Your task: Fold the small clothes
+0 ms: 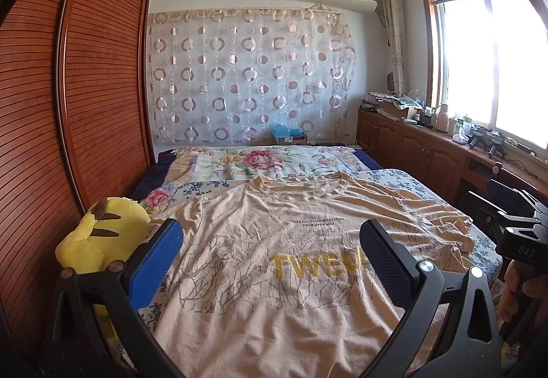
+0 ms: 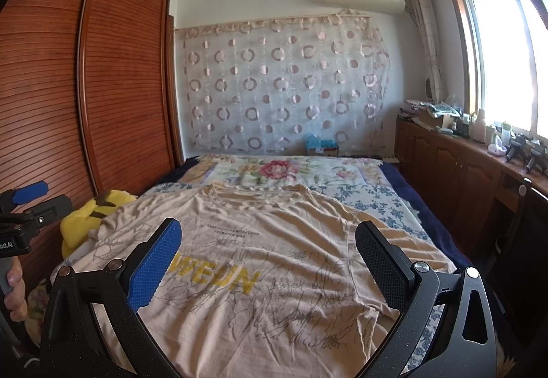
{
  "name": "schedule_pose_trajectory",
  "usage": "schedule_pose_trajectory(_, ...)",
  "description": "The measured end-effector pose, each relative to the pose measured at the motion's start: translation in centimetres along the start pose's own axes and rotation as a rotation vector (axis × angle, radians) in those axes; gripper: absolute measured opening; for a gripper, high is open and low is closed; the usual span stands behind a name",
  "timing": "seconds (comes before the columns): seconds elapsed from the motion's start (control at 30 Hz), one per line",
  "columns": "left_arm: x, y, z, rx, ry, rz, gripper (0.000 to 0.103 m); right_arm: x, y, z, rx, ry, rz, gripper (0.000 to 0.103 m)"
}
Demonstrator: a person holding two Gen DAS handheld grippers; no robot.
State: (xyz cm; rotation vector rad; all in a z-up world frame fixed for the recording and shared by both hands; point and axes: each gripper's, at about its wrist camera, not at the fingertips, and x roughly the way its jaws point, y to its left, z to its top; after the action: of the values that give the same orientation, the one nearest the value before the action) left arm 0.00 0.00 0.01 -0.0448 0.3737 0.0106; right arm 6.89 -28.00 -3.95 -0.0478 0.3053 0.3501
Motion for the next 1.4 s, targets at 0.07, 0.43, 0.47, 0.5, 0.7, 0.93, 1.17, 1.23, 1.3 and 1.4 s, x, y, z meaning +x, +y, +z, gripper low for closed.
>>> schedule_pose_trajectory(0.07, 0.04, 0.05, 0.01, 0.0, 0.001, 0.0, 0.103, 0.0, -0.01, 0.0, 0.0, 0.0, 0.0, 0.103)
schedule_pose_trajectory(0.43, 0.01, 0.0, 0.01, 0.002, 0.0, 0.001, 0.103, 0.02, -0.03, -0.02, 0.0, 0.0, 0.001, 0.103)
schedule_pose_trajectory(0.47, 0.01, 0.02, 0.01, 0.001, -0.001, 0.001, 0.103, 0.03, -0.03, -0.02, 0.0, 0.0, 0.0, 0.103)
schedule_pose_trajectory(0.5, 0.01, 0.0, 0.0, 0.002, -0.001, 0.001, 0.103, 0.04, -0.05, -0.02, 0.001, 0.0, 0.001, 0.103)
schedule_pose_trajectory(0.7, 0.01, 0.0, 0.0, 0.003, -0.001, 0.0, 0.103, 0.04, -0.02, -0.03, 0.001, 0.0, 0.001, 0.103)
schedule_pose_trajectory(0.93, 0.02, -0.01, 0.0, 0.003, -0.001, 0.001, 0.103, 0.02, -0.01, 0.0, 0.001, 0.0, 0.001, 0.103)
schedule_pose_trajectory(1.17, 0.01, -0.02, 0.0, 0.004, -0.001, 0.001, 0.103, 0.04, 0.02, 0.04, 0.001, 0.0, 0.001, 0.103)
schedule_pose_trajectory(1.23, 0.01, -0.02, 0.0, 0.004, -0.001, 0.002, 0.103, 0.06, 0.04, 0.06, 0.001, 0.0, 0.0, 0.103)
schedule_pose_trajectory(1.3, 0.01, -0.03, 0.0, 0.004, 0.0, 0.002, 0.103, 0.06, 0.04, 0.06, 0.001, -0.001, 0.002, 0.103)
schedule_pose_trajectory(1.4, -0.23, 0.17, 0.23, 0.003, 0.001, 0.002, 0.103, 0.06, -0.01, 0.03, 0.001, 0.0, 0.001, 0.103)
